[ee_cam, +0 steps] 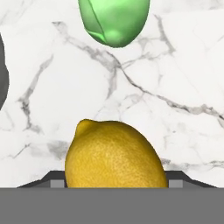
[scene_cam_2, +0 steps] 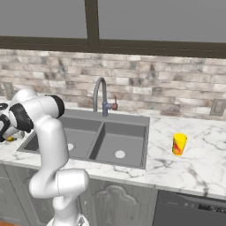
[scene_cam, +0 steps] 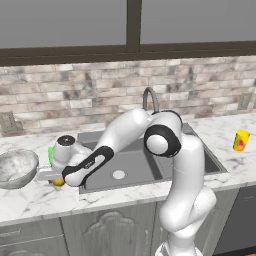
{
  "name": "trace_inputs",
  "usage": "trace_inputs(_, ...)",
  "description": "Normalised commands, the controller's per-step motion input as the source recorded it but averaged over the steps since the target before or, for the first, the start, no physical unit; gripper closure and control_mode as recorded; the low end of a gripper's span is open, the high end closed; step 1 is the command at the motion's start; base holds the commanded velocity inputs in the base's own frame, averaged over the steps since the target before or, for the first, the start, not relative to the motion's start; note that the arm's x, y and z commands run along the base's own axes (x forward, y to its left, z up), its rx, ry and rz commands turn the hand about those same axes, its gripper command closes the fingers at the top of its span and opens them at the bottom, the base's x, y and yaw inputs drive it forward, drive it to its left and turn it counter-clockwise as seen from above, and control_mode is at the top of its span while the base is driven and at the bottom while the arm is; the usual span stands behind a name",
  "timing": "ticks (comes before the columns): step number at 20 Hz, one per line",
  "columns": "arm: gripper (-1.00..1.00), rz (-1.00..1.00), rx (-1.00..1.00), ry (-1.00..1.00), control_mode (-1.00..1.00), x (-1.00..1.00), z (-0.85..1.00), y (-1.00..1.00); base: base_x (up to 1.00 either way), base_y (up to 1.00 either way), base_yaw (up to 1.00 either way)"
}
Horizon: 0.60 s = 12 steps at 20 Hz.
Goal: Remove the lemon and corn from the sink. Then move the bowl and cup from the counter to the sink for washing.
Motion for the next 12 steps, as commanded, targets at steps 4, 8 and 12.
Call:
trace_inputs(4, 1.0, 0.0, 0.0, 0.01, -1.0, 0.0, -0.07, 0.01, 0.0, 0.0, 0.0)
trace_inputs(8, -1.0, 0.0, 0.0, 0.0, -1.0, 0.0, -0.07, 0.01, 0.0, 0.0, 0.0)
trace_inputs(12, -1.0, -0.01, 0.0, 0.0, -1.0, 0.0, -0.05, 0.01, 0.0, 0.0, 0.0)
